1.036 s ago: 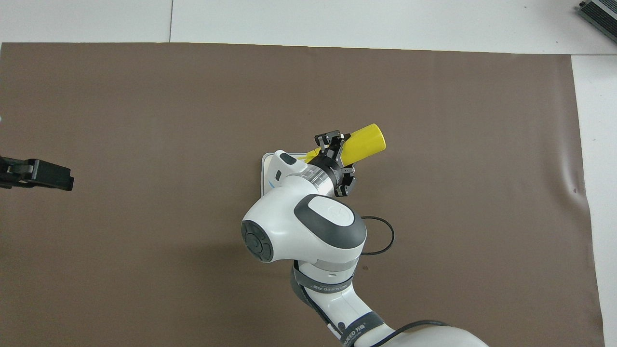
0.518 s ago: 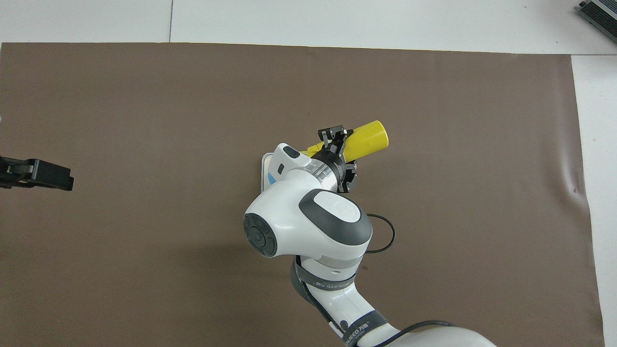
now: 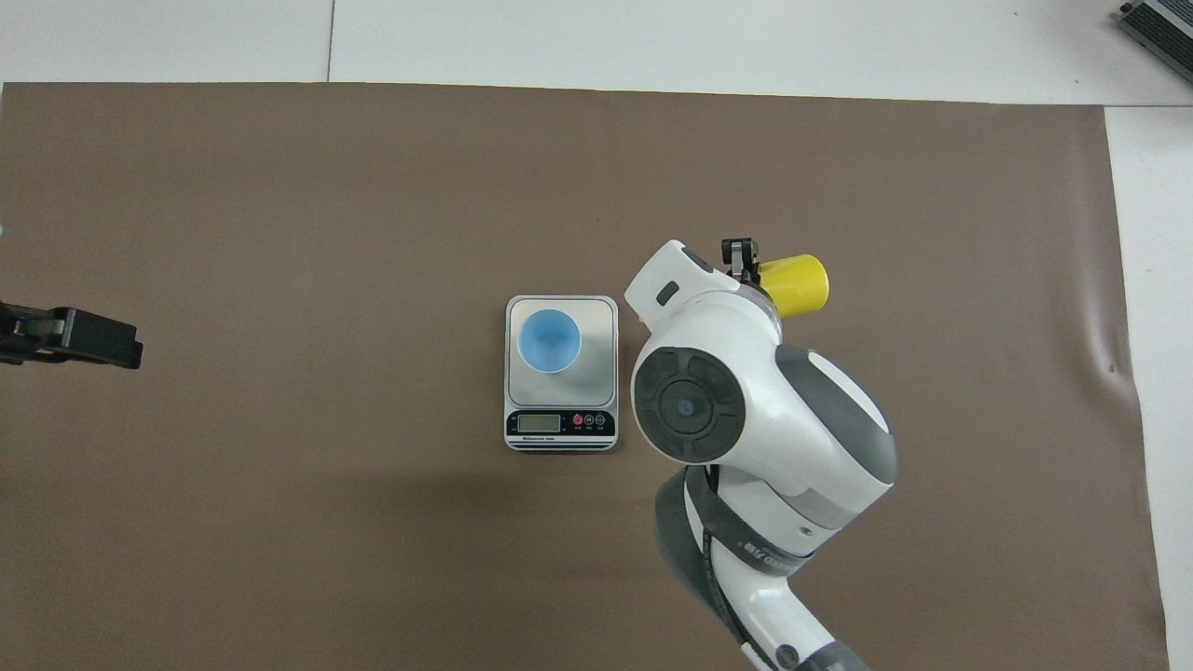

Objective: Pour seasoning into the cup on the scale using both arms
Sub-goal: 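Turn the bottle upright and carry it back away from the scale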

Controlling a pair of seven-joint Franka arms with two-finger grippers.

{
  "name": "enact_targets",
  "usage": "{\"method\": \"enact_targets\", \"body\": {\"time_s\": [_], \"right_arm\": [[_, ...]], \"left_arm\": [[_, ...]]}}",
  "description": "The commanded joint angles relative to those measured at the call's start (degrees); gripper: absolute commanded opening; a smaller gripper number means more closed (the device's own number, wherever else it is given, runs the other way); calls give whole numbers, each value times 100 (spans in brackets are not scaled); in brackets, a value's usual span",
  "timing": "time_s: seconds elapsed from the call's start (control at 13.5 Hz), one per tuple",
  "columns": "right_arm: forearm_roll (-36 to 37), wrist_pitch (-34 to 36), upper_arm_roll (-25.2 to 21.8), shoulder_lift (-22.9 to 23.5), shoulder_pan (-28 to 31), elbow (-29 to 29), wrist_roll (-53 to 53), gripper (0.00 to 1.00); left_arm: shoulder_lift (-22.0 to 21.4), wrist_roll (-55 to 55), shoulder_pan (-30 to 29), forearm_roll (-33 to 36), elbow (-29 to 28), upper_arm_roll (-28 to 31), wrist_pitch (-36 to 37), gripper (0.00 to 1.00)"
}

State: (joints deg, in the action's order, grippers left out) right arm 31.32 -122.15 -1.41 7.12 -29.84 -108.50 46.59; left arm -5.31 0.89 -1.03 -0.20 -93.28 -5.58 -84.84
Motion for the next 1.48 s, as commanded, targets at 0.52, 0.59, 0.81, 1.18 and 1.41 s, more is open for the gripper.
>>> {"method": "enact_targets", "body": {"time_s": [0.52,0.59,0.81,1.18,1.41], "right_arm": [[-5217,-1135,36,-387,1962,-856,4274,0],[-5850,-1109,45,-396,2173,-936,4827,0],[-7468,-881,36,-387,2692,-1357,6375,0],[-8412,-187,36,-212,3167,-1490,7161,0],[-8642,-63,36,-133,3256,-1560,7232,0]], "left_arm": [[-67,-27,7,117,-68,4,47,100],[-76,-27,7,117,-68,4,47,100],[-76,-27,7,117,-68,4,47,100],[-67,-27,7,117,-68,4,47,100],[-76,-27,7,117,-68,4,47,100]]}}
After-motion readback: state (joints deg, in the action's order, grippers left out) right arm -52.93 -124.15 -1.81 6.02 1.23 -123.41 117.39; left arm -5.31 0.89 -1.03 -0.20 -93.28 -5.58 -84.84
